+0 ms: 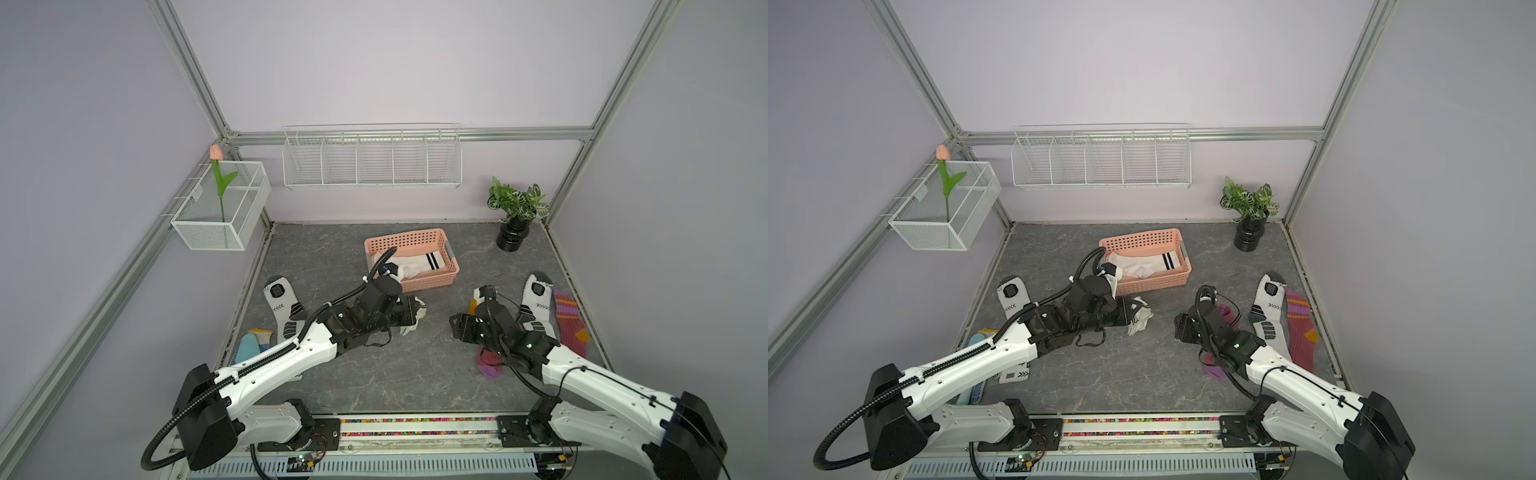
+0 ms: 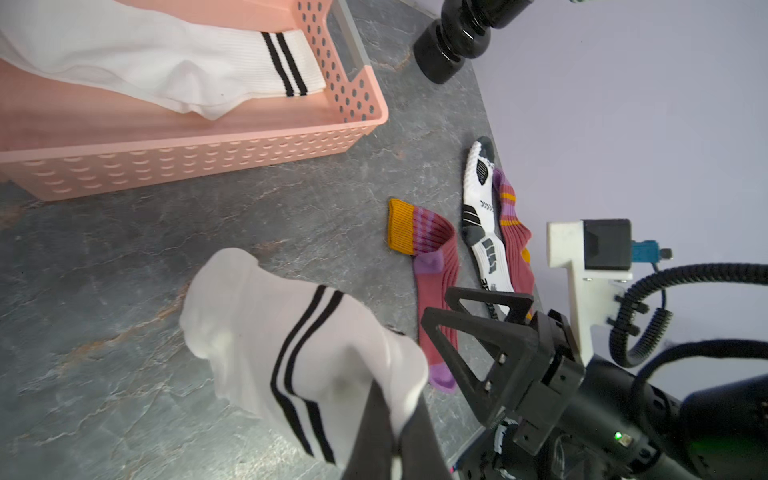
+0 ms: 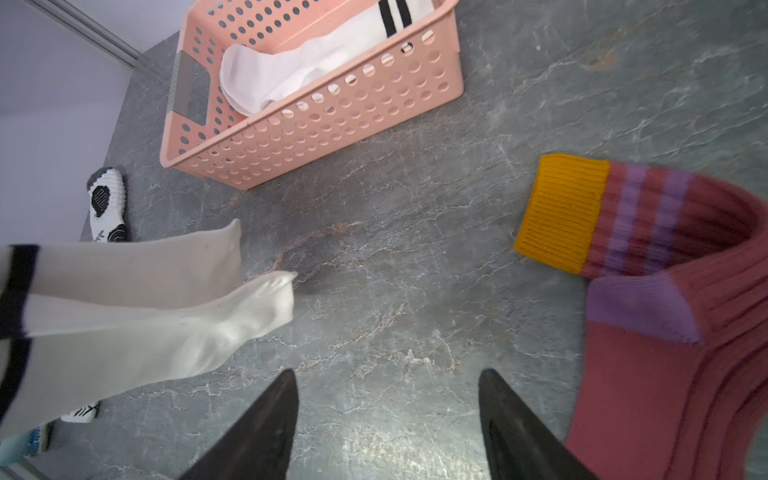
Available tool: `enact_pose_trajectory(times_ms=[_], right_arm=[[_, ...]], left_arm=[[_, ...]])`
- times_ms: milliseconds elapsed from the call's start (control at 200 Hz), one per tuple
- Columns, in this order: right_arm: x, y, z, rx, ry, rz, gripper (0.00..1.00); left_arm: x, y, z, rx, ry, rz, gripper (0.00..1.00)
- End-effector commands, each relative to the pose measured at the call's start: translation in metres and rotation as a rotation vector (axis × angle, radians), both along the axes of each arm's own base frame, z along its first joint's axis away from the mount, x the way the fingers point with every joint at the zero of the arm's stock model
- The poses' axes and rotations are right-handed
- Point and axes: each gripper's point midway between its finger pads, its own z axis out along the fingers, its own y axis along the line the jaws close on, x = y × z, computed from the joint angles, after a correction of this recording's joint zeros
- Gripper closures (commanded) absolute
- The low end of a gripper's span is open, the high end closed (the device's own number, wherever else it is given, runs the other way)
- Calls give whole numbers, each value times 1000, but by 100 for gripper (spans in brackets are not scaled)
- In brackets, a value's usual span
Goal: Place the socks together as a pair
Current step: Pick up a pair of socks from the center of the board.
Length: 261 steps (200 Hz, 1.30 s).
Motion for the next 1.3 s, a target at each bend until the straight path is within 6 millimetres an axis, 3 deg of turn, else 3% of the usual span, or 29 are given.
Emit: enact_pose_trajectory(times_ms=[0,225,300,480,570,785,1025,1180,1300], right_arm=[[1,-9,10,-40,-44,5,28],[3,-5,20,-41,-84,56,26],[4,4,23,-8,-85,102,27],[6,27,30,60,-81,199,32],[5,29,32,67,-73,208,32],[-9,5,35,9,-86,183,32],[-30,37,51,125,-143,371,43],[-23,52,45,115,-123,405,59],[-11,54,42,88,-131,374,63]], left_arm=[[-8,-5,-1,52,59,-88,100],[-22,-30,2,93,109,-313,100],[-33,-43,6,56,134,-422,100],[-42,-61,-6,11,225,-537,100],[-34,-58,-15,70,233,-508,100],[-14,-41,-14,174,138,-414,100],[-12,-35,-16,188,117,-386,100],[-15,-36,-8,154,110,-394,100],[-21,-35,-3,128,108,-409,100]])
